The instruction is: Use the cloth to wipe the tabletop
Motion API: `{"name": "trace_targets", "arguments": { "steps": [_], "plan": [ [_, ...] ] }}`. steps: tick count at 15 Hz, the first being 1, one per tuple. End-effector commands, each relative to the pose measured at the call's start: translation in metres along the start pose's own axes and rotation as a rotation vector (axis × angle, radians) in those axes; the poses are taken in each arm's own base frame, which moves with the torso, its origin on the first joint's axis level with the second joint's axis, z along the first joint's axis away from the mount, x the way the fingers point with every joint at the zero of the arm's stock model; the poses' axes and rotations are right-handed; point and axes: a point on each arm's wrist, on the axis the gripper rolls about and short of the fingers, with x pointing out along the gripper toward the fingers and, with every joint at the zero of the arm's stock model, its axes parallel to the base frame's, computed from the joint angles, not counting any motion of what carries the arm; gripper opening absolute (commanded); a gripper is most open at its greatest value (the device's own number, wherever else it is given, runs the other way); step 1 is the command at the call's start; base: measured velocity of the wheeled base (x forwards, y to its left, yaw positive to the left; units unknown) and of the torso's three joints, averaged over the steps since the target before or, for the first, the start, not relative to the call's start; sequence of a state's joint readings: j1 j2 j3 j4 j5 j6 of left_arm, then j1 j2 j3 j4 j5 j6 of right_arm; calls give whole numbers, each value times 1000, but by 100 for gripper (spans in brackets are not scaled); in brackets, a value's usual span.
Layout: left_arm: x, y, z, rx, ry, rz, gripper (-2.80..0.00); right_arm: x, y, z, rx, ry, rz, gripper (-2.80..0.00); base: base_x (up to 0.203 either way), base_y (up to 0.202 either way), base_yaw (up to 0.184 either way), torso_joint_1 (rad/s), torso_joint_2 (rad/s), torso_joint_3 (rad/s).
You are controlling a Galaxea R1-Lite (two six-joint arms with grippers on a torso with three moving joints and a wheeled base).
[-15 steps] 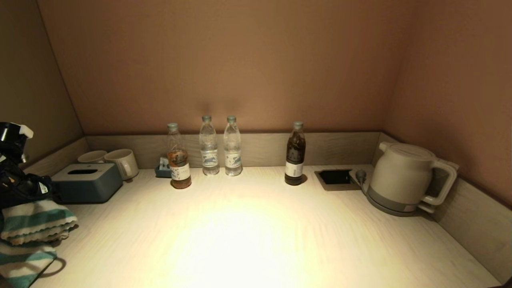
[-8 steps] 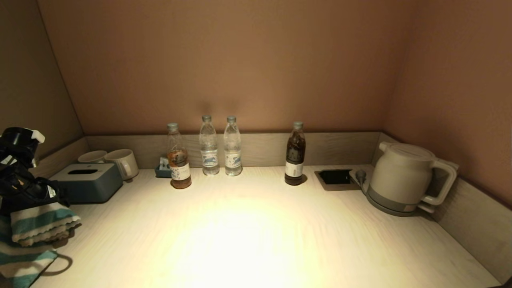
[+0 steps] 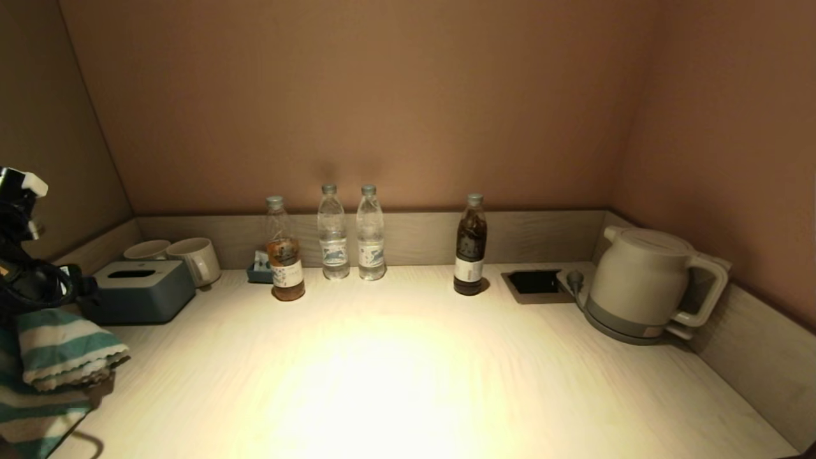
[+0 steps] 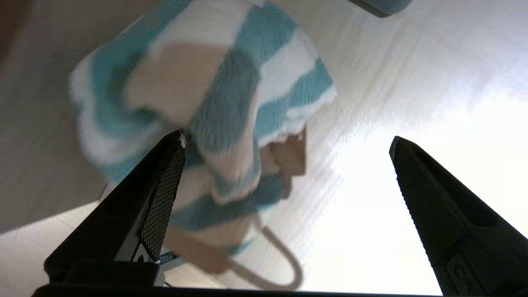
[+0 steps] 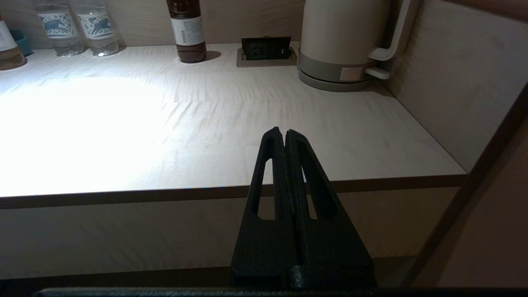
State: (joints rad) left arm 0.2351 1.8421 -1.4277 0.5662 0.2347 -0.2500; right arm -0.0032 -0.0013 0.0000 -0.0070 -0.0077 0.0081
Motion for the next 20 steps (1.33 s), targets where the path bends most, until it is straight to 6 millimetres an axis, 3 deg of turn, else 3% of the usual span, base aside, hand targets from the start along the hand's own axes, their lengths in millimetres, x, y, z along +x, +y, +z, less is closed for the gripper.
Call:
{"name": "trace_targets", "arguments": {
  "steps": [1, 7, 8, 11, 13, 15, 20],
  "plan": [
    [-34, 4, -3, 0, -51, -19, 0, 0, 0, 0, 0, 1, 0, -280, 0, 0, 0, 0, 0, 0],
    [-106, 22, -20, -16, -184, -105, 0, 0, 0, 0, 0, 1, 0, -280, 0, 0, 0, 0, 0, 0],
    [-114, 24, -23, -18, -202, -124, -280, 0, 0, 0, 0, 1, 0, -280, 0, 0, 0, 0, 0, 0],
    [-125, 27, -27, -2, -241, -211, -280, 0, 0, 0, 0, 1, 0, -280, 0, 0, 0, 0, 0, 0],
    [-144, 31, -36, 34, -342, -381, -280, 0, 0, 0, 0, 1, 0, -280, 0, 0, 0, 0, 0, 0],
    [-133, 31, -51, 101, -467, -442, -280, 0, 0, 0, 0, 1, 0, -280, 0, 0, 0, 0, 0, 0],
    [-137, 35, -71, 209, -927, -573, -280, 0, 0, 0, 1, 1, 0, -280, 0, 0, 0, 0, 0, 0]
  ]
}}
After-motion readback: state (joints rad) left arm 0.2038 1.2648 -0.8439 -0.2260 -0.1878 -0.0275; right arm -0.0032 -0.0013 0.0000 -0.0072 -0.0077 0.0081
